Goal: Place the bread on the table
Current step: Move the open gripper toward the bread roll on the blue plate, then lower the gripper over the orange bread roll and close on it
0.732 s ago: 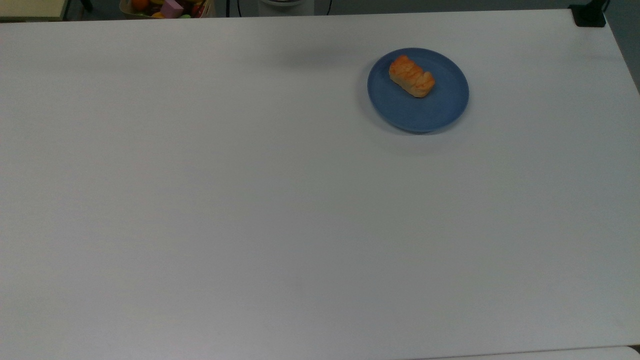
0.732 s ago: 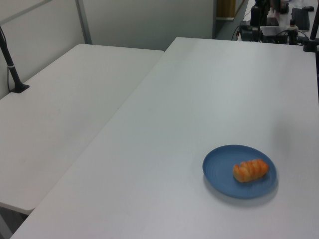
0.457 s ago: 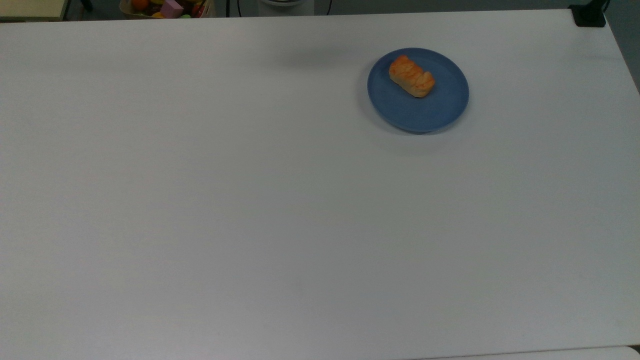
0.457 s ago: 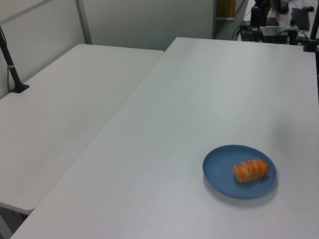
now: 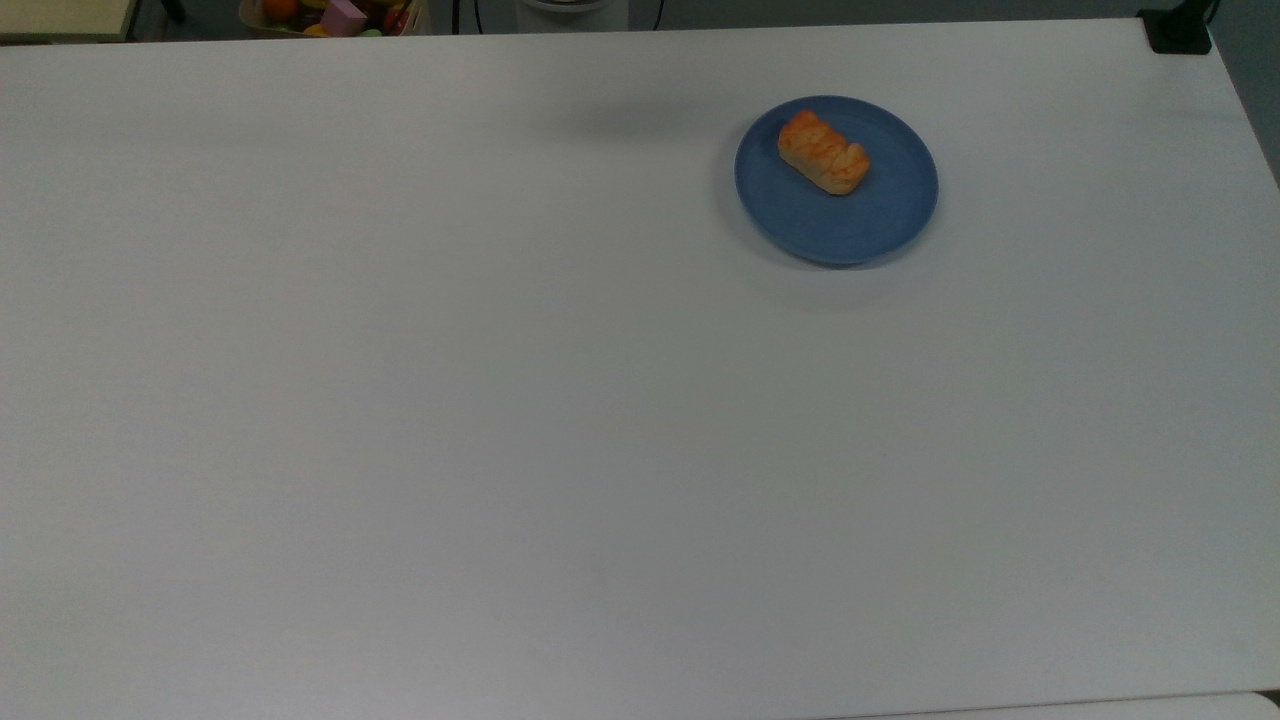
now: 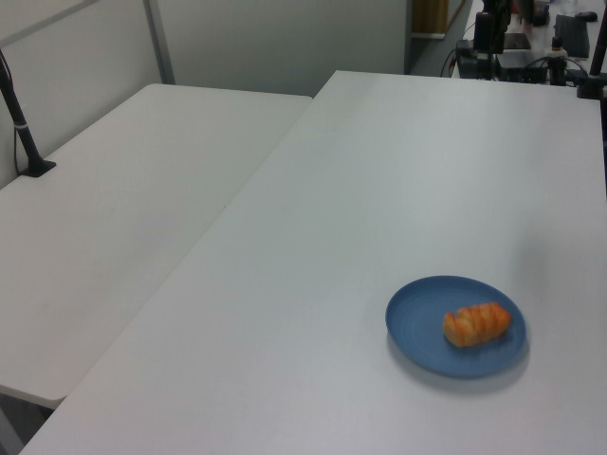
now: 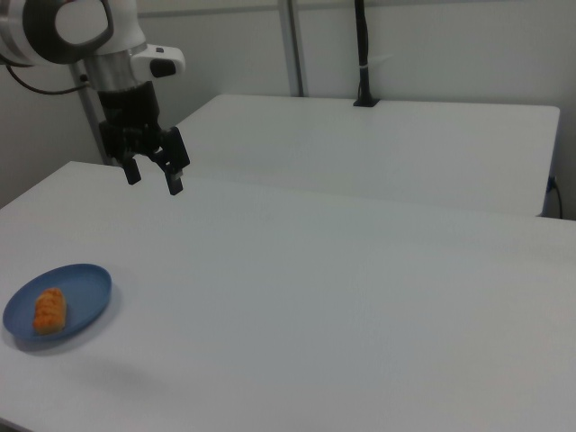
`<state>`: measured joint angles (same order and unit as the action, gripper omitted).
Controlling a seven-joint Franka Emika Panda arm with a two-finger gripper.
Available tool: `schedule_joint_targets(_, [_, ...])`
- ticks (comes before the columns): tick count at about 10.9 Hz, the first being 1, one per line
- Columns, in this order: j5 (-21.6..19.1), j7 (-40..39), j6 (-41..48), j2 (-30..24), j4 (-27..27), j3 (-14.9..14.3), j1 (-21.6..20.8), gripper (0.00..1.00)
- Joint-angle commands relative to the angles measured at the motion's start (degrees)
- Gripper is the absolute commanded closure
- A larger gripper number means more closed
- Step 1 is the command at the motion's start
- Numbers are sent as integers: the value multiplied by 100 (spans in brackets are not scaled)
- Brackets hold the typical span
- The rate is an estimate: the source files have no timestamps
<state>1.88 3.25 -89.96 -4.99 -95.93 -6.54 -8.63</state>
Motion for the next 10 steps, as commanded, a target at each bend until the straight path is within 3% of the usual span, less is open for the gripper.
schedule_joint_targets(1, [-214,-88,-424,-29,-83,676,36,0])
schedule_joint_targets(2, [-397,-36,-634,-20,-197,1037,168,0])
schedule_joint_targets(6, [-399,-9,-1626,-11,-1214,2382,169,0])
schedule_joint_targets(10, [-408,167,-2893,207,-2288,3087,90,0])
